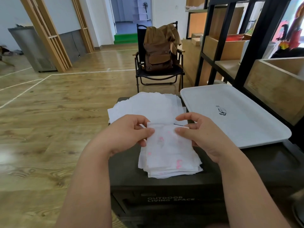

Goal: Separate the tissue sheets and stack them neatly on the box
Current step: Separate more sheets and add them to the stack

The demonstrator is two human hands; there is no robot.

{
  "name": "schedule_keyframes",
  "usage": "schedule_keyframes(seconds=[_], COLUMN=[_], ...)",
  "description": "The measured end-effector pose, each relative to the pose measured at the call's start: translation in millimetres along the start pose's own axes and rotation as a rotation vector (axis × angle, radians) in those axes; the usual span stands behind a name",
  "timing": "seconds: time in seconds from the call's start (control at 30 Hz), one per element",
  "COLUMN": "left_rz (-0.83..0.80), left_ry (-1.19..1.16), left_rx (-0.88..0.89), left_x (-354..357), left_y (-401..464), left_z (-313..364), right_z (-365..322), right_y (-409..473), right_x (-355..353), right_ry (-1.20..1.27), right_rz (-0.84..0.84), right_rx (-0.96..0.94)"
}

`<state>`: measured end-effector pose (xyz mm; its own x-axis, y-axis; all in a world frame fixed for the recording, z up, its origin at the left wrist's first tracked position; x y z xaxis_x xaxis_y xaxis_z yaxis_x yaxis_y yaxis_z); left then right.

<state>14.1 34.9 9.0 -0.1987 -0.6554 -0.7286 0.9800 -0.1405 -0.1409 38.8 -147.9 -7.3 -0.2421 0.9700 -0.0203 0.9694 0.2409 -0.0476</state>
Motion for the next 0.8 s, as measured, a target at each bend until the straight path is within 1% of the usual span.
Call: schedule_keyframes(seconds=[0.1,0.17,0.23,0.3,0.4,0.47,0.6,0.67,0.7,0.73,0.8], left_rz=[-0.051,-0.046,-0.033,-0.034,-0.054,-0.076,-0.084,-0.007,0.072,0.188,0.419], left_ry=[0.016,-0.043,-0.086,-0.040,0.117,0.176,0.290,0.339,0.355,0.362,0.355], left_rx=[-0.030,-0.022,-0.031,-0.086,-0.199,-0.242,-0.328,-0.347,-0.345,-0.331,-0.238], left_x=[4,0,-4,-1,12,21,25,18,11,2,-15], left_y=[-3,-4,-4,-1,5,10,16,19,21,22,23], left_z=[-3,0,0,-7,-26,-35,-49,-51,-51,-47,-36], right_z=[0,-1,2,8,17,19,18,19,19,18,13], right_y=[0,0,0,1,1,4,7,9,9,9,8], right_x=[-6,-8,-8,-10,-13,-14,-9,-8,-8,-9,-10], right_ry=[0.084,0.195,0.231,0.125,-0.190,-0.371,-0.477,-0.516,-0.528,-0.534,-0.527], right_rz=[0.036,0.029,0.007,0.024,0.090,0.134,0.154,0.158,0.162,0.169,0.192], right_rx=[0.012,0.027,0.059,0.081,0.096,0.079,0.034,0.025,0.021,0.013,-0.018])
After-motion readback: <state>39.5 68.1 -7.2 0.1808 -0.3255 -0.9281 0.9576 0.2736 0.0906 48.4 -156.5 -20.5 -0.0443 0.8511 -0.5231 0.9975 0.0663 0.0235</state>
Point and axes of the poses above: each hand's wrist, its own y-axis towards the middle knuckle, its own x-axis out of the palm, z = x × y, the point moved 10 cm from there along y, towards the middle knuckle, and after that the axes turned 12 degrees about y, right-handed, at the moved point
